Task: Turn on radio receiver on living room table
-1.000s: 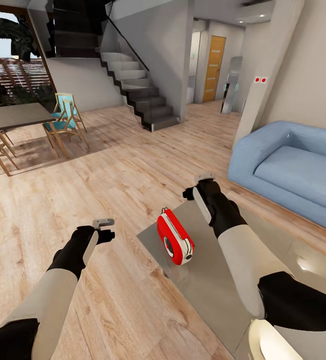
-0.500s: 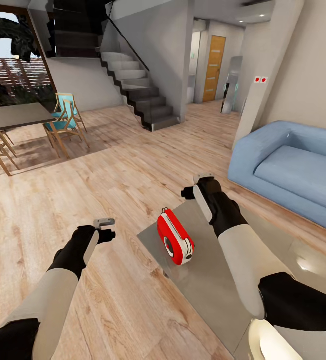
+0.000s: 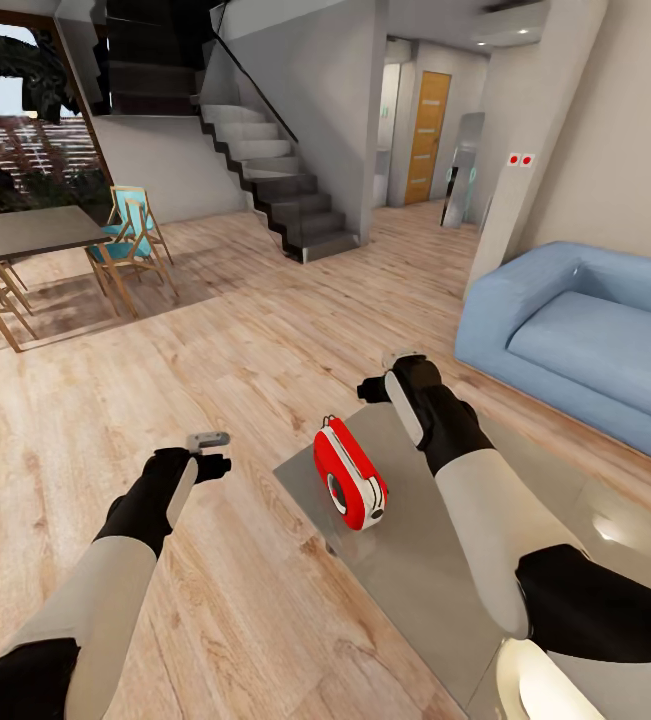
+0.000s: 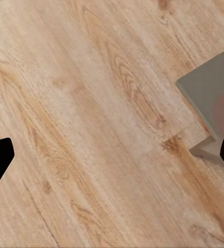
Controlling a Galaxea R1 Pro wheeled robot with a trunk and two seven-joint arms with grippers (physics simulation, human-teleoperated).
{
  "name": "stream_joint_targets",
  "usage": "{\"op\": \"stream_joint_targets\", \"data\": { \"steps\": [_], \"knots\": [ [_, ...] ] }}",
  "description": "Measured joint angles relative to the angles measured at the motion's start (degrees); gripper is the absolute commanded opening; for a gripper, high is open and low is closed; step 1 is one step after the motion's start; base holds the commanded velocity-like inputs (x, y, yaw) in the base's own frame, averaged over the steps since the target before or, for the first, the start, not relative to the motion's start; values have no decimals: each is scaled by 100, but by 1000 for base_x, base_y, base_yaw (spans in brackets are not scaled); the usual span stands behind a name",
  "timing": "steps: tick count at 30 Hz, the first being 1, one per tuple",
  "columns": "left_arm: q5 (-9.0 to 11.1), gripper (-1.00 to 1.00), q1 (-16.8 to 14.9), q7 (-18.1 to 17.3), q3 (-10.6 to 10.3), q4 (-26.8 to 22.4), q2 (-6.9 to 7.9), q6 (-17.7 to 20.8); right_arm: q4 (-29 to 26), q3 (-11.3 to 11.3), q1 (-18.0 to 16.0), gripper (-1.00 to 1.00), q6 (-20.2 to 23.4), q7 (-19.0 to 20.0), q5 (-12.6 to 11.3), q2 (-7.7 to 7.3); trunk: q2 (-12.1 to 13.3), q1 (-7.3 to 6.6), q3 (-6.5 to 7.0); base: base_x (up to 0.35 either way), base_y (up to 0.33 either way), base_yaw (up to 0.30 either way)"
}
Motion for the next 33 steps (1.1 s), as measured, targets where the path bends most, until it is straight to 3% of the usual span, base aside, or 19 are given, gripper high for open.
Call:
{"op": "stream_joint_targets", "data": {
  "steps": [7,12,25,33],
  "knots": [
    [0,100,3,0,-1,-15,0,4,93,1,4,100,-4,80,2,0,0,0,0,0,0,0],
    [0,100,3,0,-11,-224,0,9,554,1,9,100,-71,434,11,0,0,0,0,0,0,0],
    [7,100,3,0,-18,-398,0,15,818,2,9,100,-184,494,17,0,0,0,0,0,0,0],
    [9,100,3,0,-18,-410,0,17,1340,2,9,100,-659,500,9,0,0,0,0,0,0,0]
  ]
}}
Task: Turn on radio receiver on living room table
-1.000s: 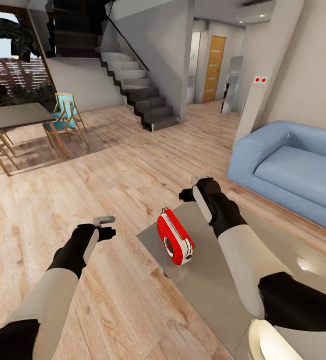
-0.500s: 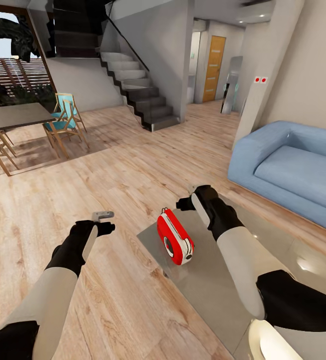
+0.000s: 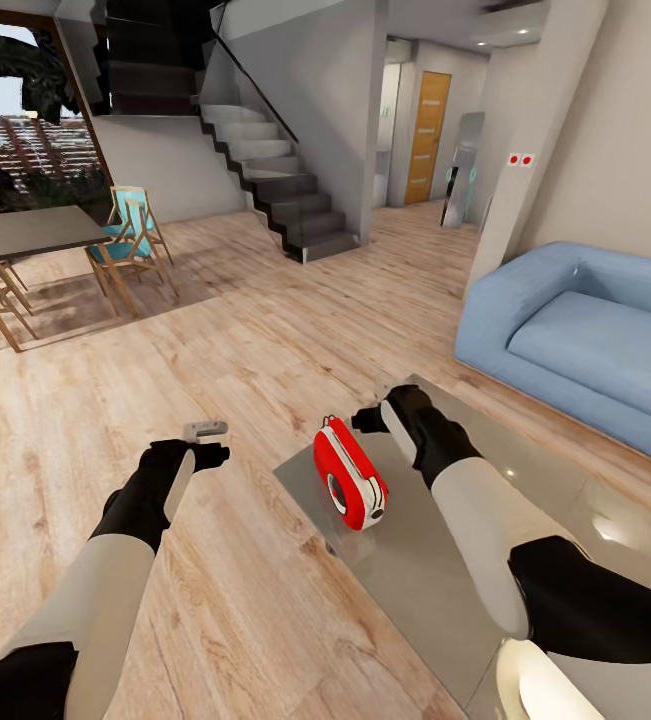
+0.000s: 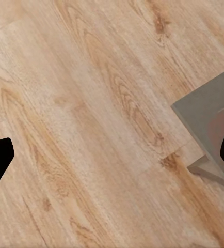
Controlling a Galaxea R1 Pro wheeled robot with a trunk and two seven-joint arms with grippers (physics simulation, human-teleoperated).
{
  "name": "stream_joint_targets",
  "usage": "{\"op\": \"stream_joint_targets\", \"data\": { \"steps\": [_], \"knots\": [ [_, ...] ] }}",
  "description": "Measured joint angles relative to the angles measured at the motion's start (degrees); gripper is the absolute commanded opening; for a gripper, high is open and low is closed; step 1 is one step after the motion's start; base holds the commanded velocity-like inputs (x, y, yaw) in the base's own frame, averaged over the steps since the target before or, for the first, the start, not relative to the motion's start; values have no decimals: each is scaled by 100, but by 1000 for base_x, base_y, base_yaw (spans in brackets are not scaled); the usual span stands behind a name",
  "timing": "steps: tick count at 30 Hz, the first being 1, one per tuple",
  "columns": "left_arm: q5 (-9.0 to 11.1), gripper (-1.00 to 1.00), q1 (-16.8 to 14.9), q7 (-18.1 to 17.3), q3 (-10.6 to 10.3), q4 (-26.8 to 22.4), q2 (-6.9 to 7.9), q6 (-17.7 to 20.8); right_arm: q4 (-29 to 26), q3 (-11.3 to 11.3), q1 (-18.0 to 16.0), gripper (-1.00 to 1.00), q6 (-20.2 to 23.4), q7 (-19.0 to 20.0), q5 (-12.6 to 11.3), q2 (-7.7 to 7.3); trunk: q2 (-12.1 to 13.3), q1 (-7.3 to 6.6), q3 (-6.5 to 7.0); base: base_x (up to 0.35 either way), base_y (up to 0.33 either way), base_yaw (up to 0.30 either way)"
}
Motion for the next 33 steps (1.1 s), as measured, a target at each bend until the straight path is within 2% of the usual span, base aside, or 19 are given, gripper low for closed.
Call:
{"op": "stream_joint_targets", "data": {
  "steps": [18,25,33],
  "knots": [
    [0,100,0,0,0,-120,0,0,245,0,0,100,-145,7,2,0,0,0,0,0,0,0],
    [0,100,1,0,0,-158,0,1,651,-1,0,100,-533,9,1,0,0,0,0,0,0,0],
    [0,100,1,-5,0,-160,0,4,824,0,0,100,-686,15,6,0,0,0,0,0,0,0]
  ]
}}
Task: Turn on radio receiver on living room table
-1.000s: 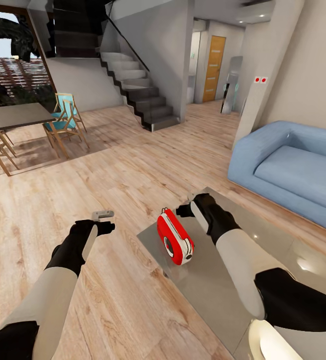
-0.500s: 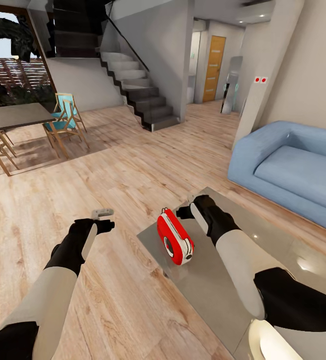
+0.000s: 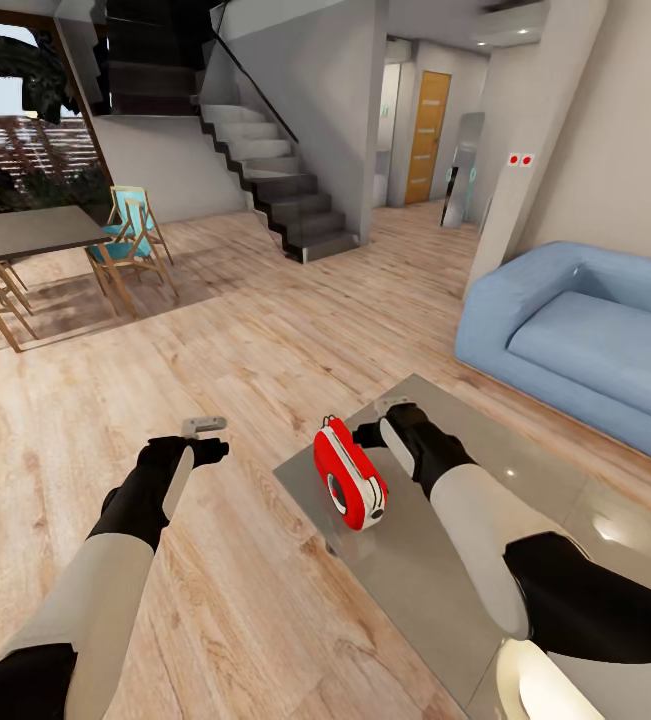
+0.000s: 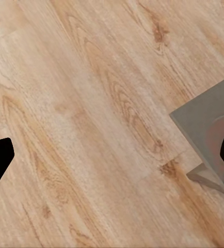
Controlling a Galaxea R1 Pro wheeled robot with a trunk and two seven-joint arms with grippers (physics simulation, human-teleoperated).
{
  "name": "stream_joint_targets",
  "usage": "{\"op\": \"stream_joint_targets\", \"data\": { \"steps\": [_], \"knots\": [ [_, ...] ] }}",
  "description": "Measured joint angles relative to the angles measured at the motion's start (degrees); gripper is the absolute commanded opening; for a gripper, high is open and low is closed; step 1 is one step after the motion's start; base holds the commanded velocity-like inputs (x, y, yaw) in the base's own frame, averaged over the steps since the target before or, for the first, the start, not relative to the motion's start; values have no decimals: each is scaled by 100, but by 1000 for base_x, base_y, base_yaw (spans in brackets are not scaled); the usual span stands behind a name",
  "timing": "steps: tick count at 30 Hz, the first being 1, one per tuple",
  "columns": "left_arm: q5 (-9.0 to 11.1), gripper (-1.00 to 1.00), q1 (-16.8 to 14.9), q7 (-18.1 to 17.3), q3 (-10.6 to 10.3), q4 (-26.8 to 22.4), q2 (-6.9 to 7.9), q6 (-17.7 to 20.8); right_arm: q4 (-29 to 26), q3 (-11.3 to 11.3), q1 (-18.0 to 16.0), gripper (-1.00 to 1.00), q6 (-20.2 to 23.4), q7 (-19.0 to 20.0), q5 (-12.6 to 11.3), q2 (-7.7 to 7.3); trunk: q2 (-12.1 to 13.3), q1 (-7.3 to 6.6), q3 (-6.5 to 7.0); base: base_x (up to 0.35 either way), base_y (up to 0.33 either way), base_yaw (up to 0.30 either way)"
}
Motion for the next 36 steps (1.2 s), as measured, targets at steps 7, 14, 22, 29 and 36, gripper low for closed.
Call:
{"op": "stream_joint_targets", "data": {
  "steps": [7,14,22,29,36],
  "knots": [
    [6,100,3,-3,0,0,0,4,97,0,0,100,-20,1,1,0,0,0,0,0,0,0],
    [5,100,17,-4,0,-10,0,4,183,-7,0,100,-26,0,-2,0,0,0,0,0,0,0],
    [7,100,36,-4,0,-26,0,5,209,-6,0,100,-26,-6,10,0,0,0,0,0,0,0],
    [2,100,53,-8,0,-36,0,5,384,-8,0,100,-27,-7,13,0,0,0,0,0,0,0],
    [0,100,65,-12,0,-43,0,5,480,-8,0,100,-27,-7,13,0,0,0,0,0,0,0]
  ]
}}
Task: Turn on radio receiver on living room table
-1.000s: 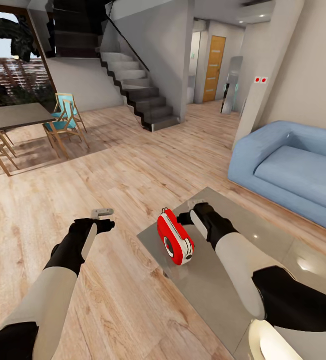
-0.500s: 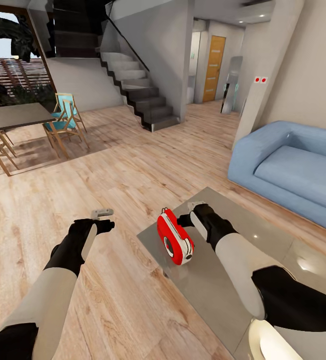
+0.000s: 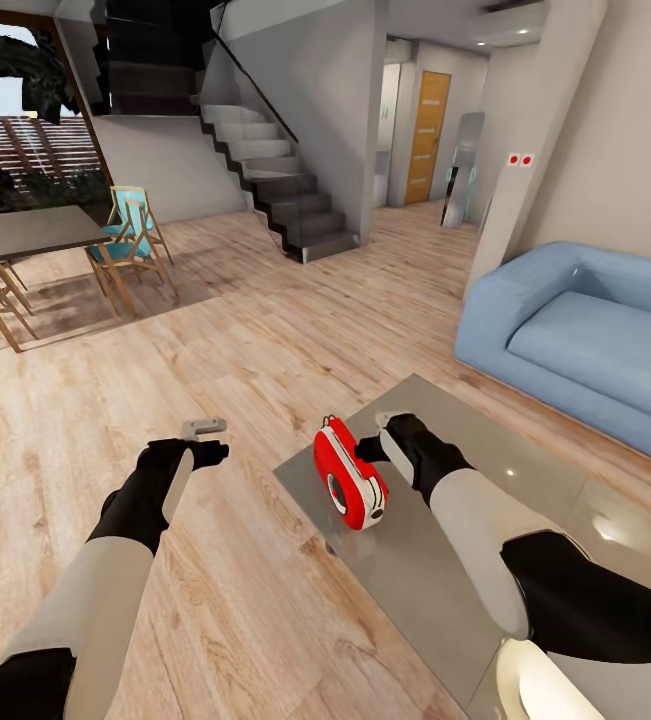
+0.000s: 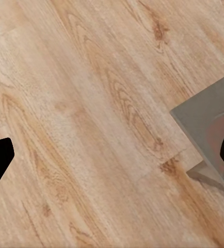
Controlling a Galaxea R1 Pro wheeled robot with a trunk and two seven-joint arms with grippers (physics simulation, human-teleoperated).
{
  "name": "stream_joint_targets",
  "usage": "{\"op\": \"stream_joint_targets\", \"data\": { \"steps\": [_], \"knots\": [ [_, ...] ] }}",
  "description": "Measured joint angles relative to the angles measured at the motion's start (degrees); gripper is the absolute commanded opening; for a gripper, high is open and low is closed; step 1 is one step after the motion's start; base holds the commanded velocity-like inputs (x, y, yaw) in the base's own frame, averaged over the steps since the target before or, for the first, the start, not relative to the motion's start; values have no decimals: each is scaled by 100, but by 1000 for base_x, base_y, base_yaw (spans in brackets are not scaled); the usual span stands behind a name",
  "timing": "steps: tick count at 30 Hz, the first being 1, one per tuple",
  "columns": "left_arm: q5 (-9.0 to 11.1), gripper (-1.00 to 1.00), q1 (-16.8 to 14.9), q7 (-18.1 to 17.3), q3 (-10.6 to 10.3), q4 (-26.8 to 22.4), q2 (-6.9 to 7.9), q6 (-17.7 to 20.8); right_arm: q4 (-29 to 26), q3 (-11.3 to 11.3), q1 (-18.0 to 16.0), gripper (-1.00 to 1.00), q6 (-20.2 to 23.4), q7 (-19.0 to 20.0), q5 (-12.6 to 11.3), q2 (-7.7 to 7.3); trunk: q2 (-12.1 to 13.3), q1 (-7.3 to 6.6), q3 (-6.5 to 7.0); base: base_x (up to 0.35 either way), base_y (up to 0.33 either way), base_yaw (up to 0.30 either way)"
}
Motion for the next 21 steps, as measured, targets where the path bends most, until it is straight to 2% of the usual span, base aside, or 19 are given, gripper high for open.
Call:
{"op": "stream_joint_targets", "data": {
  "steps": [7,13,21],
  "knots": [
    [0,100,69,-1,0,4,0,-6,-23,3,0,100,-23,-1,-1,0,0,0,0,0,0,0],
    [-1,100,85,-1,0,7,6,-8,-48,20,0,100,-371,-8,-7,0,0,0,0,0,0,0],
    [0,100,92,-1,0,7,16,-9,-62,18,0,100,-511,-28,-3,0,0,0,0,0,0,0]
  ]
}}
